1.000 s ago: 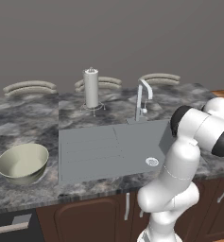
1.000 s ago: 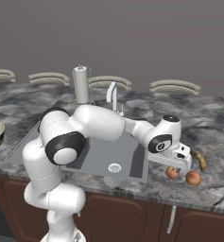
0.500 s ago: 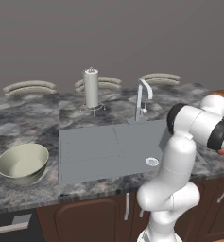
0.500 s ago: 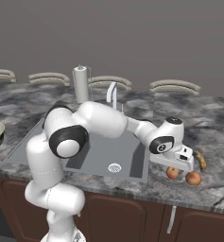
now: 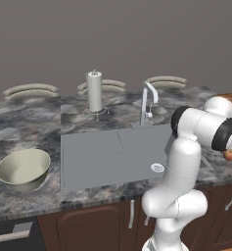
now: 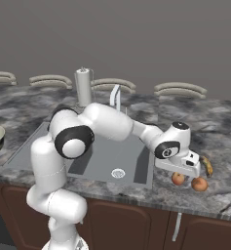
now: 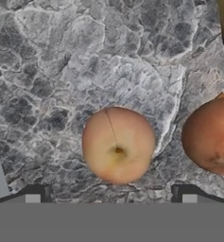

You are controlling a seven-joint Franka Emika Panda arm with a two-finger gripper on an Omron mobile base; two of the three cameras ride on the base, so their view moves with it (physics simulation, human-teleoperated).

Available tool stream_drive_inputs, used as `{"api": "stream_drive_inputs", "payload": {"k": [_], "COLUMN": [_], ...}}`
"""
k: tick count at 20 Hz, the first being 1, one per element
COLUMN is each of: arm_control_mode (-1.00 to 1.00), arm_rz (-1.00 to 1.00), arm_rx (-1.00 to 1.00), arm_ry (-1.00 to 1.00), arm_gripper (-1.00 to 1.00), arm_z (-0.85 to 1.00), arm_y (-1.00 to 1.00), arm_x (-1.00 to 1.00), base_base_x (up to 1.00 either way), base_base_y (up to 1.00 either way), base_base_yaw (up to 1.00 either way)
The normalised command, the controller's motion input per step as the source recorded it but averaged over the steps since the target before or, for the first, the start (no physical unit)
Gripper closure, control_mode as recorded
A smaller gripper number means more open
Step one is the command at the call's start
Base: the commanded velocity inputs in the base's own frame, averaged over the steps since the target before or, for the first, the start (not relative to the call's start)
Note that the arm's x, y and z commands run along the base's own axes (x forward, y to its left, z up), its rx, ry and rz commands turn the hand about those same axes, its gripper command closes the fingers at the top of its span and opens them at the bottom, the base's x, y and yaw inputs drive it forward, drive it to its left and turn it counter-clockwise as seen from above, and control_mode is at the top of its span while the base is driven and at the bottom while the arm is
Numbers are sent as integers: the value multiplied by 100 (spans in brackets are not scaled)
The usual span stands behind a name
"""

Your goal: There is a mixed pile of frozen fruits and vegetables on the counter. Locate all the frozen vegetables and place the items in a bowl on the counter. Take all the frozen fruits and defrost them in a running sink.

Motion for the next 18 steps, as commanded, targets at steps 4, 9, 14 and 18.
{"api": "stream_drive_inputs", "payload": {"k": [4, 9, 14, 18], "arm_control_mode": [-100, -100, -100, -100], "arm_rz": [0, 0, 0, 0], "arm_rx": [0, 0, 0, 0], "arm_ry": [0, 0, 0, 0], "arm_gripper": [-100, -100, -100, -100], "arm_z": [-11, -11, -10, -9], "arm_y": [0, -5, -7, -5], "arm_x": [17, 15, 11, 0], "base_base_x": [0, 0, 0, 0], "base_base_y": [0, 0, 0, 0], "base_base_yaw": [0, 0, 0, 0]}}
